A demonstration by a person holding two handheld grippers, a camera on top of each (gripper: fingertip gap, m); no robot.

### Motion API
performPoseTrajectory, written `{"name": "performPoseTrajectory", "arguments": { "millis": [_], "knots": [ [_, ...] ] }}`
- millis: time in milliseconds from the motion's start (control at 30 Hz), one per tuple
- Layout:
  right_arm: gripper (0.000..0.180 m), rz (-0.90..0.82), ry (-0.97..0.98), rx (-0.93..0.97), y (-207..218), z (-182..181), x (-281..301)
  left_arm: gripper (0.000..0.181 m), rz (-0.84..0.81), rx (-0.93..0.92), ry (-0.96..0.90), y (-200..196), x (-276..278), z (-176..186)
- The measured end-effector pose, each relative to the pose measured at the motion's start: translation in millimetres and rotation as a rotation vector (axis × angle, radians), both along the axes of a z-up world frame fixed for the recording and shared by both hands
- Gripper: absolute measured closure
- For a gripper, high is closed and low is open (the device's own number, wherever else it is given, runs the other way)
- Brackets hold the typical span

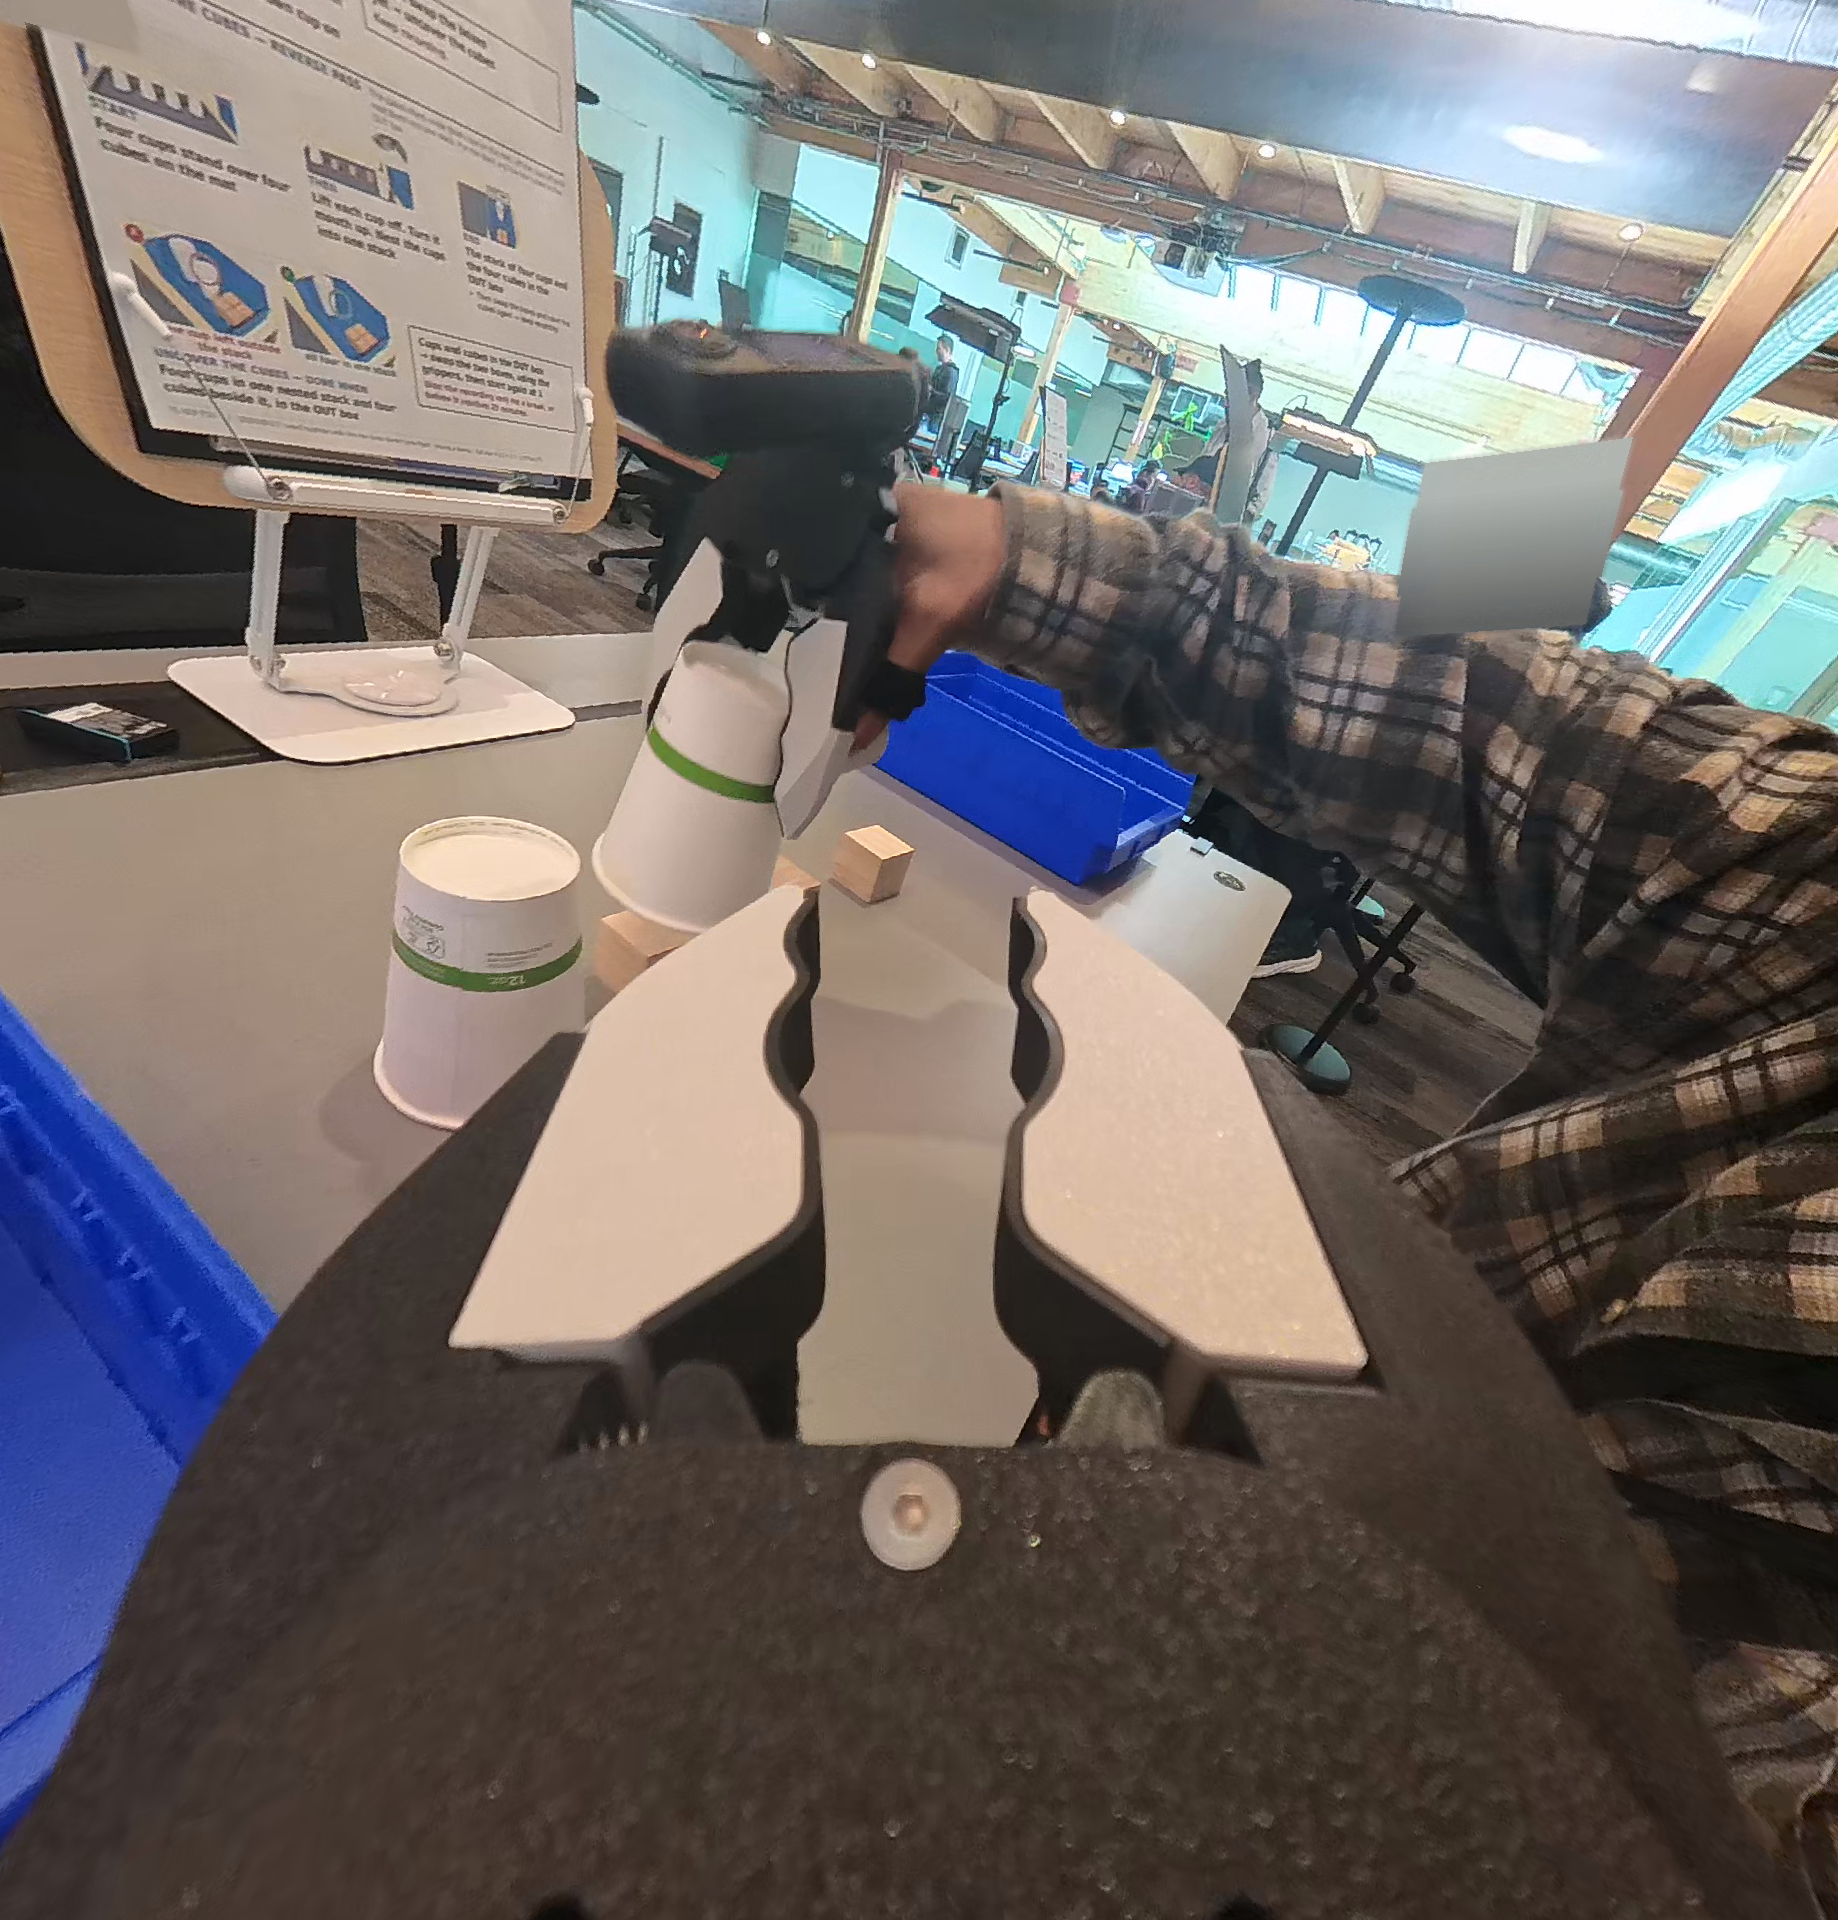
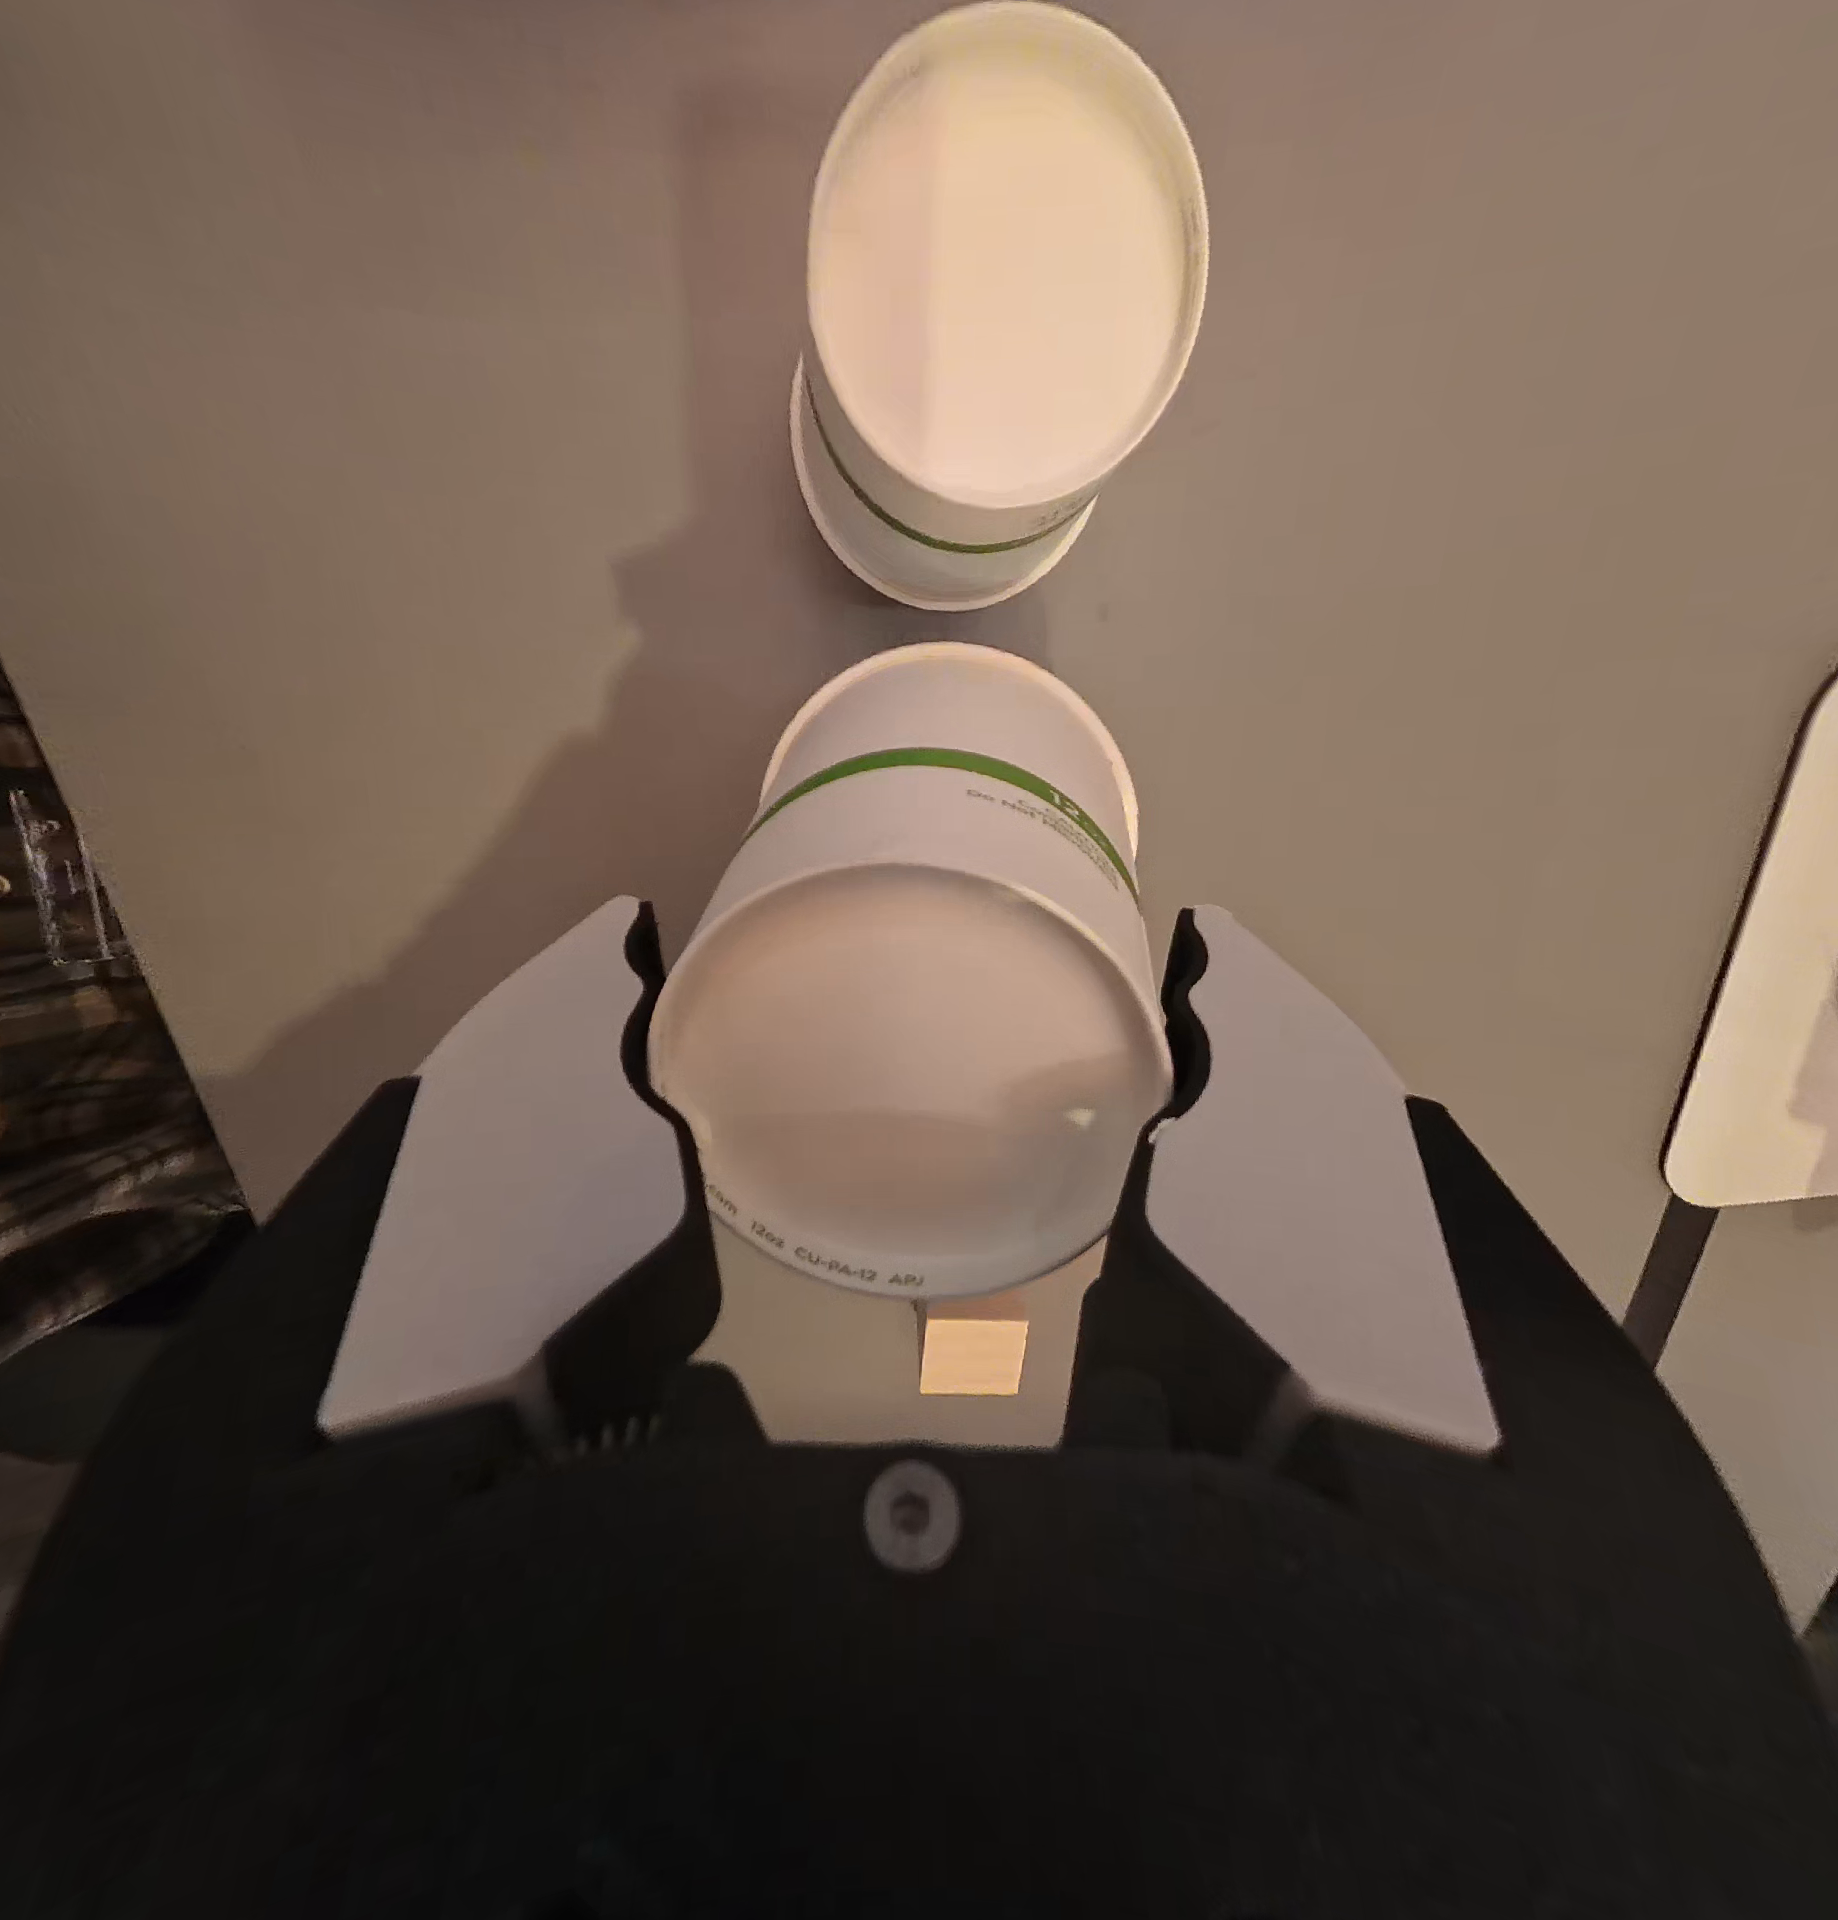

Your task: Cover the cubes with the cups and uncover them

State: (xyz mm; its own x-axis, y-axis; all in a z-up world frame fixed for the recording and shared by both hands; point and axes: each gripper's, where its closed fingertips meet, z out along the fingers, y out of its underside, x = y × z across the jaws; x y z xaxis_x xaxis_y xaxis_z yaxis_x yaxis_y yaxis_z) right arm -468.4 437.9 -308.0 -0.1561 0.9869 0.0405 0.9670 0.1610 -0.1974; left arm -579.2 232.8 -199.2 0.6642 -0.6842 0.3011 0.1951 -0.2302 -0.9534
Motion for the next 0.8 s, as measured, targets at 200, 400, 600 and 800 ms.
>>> {"name": "performPoseTrajectory", "arguments": {
  "millis": [200,400,600,800],
  "knots": [
    [0.088,0.003,-0.032,-0.033,6,-21,-4,0.147,0.004,-0.013,-0.001,4,-2,-4],
    [0.088,0.006,-0.056,-0.066,10,-37,-5,0.147,0.006,-0.027,0.004,7,-3,-8],
    [0.088,0.012,-0.083,-0.106,10,-54,-4,0.147,0.006,-0.042,0.007,11,-2,-13],
    [0.088,0.016,-0.108,-0.134,11,-68,-1,0.147,0.003,-0.057,0.009,14,-1,-17]
  ]
}}
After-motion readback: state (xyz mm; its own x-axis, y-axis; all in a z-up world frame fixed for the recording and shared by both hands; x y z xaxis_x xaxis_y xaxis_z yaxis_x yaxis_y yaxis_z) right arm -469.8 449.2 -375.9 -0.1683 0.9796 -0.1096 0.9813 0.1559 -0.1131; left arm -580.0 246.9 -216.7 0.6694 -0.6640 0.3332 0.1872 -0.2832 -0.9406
